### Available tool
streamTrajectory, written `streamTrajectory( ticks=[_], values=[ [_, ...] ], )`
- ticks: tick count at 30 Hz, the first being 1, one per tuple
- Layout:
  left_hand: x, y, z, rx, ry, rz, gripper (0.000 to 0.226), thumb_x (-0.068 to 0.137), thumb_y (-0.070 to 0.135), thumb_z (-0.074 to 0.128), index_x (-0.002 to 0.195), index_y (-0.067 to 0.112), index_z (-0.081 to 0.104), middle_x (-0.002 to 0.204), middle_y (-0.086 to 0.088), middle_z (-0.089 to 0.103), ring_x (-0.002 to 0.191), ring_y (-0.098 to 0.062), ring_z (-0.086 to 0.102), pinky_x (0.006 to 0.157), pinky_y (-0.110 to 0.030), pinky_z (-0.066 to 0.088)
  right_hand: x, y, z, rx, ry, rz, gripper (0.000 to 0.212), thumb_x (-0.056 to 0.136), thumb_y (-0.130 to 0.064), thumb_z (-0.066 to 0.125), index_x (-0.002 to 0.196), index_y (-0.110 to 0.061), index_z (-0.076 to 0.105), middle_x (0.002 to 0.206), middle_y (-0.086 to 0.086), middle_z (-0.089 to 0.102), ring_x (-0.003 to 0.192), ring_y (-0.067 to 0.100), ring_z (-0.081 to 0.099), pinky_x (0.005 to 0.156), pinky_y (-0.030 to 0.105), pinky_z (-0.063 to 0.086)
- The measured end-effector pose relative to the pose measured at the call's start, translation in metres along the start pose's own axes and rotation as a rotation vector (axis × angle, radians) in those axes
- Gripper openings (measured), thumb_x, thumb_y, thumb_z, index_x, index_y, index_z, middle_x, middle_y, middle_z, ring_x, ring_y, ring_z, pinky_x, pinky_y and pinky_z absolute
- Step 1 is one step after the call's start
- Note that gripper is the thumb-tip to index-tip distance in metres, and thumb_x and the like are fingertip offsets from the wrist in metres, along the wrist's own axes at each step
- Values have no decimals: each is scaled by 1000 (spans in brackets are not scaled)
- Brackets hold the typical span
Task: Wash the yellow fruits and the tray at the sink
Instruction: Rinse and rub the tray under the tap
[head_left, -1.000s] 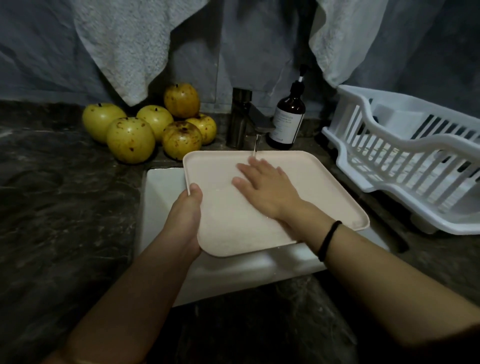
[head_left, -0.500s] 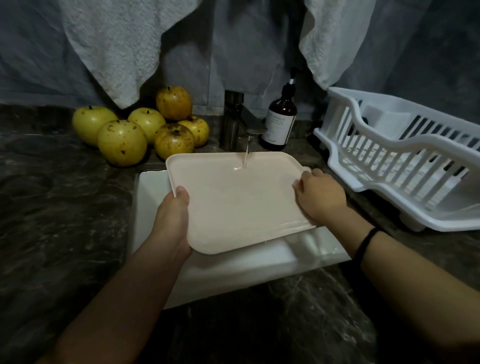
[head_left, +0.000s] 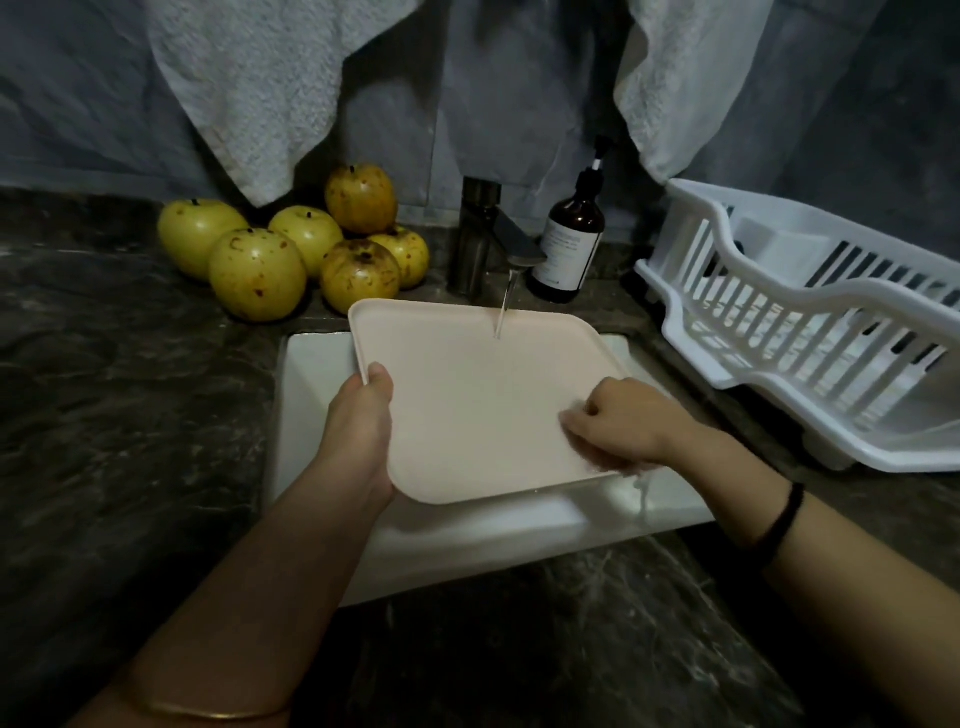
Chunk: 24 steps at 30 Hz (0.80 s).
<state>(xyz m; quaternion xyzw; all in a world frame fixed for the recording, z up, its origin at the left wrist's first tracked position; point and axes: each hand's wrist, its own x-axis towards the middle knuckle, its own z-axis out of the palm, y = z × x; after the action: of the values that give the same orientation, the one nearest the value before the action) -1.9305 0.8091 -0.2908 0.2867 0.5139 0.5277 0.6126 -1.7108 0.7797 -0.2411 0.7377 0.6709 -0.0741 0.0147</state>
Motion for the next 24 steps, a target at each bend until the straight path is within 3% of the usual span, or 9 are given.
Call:
streamTrajectory(
  ticks=[5, 10, 12, 14, 17, 20, 24],
  values=[
    [-4, 2, 0, 6, -12, -22, 38, 102, 35, 36, 133, 18, 49, 118, -9, 63, 100, -32, 63, 90, -49, 51, -7, -44, 3, 27, -6, -207, 52, 93, -38, 49, 46, -15, 47, 45, -2, 49, 52, 15, 49, 61, 31, 38],
    [1, 0, -1, 7, -8, -4, 45, 98, 44, 39, 132, 17, 52, 119, -11, 65, 99, -34, 65, 91, -54, 50, -11, -78, 13, 82, 135, -393, 17, 92, -34, 50, 78, -23, 50, 82, -1, 64, 81, 27, 57, 69, 34, 41],
    [2, -1, -1, -3, -13, -20, 45, 99, 44, 38, 131, 17, 53, 115, -11, 66, 97, -34, 65, 90, -53, 51, -10, -86, 15, 123, 223, -447, 6, 90, -31, 53, 92, -26, 57, 88, -5, 64, 87, 26, 59, 68, 32, 37],
    [-1, 1, 0, -14, -25, -33, 42, 100, 43, 36, 128, 18, 54, 111, -11, 67, 95, -33, 66, 85, -48, 53, -5, -92, 17, 152, 289, -539, 18, 88, -28, 57, 105, -27, 63, 96, -5, 62, 96, 22, 57, 74, 30, 38],
    [-3, 3, 0, -24, -26, -37, 40, 101, 42, 35, 125, 17, 55, 110, -11, 67, 92, -31, 66, 78, -41, 54, 11, -91, 16, 227, 181, -616, 35, 89, -30, 61, 122, -22, 61, 123, 2, 56, 116, 21, 47, 101, 37, 36],
    [0, 3, -2, -23, -14, -61, 42, 99, 45, 38, 125, 16, 54, 114, -10, 66, 97, -34, 65, 87, -53, 52, 26, -70, 13, 201, 115, -538, 43, 94, -39, 53, 134, -25, 53, 144, -3, 46, 133, 21, 38, 112, 43, 27],
    [1, 4, -3, -3, 2, -67, 37, 100, 43, 38, 124, 19, 54, 112, -8, 65, 97, -33, 64, 88, -53, 51, 31, -24, 0, -79, 51, -173, 51, 95, -57, 35, 141, -35, 41, 154, -11, 30, 146, 21, 12, 115, 57, 8]
  ],
)
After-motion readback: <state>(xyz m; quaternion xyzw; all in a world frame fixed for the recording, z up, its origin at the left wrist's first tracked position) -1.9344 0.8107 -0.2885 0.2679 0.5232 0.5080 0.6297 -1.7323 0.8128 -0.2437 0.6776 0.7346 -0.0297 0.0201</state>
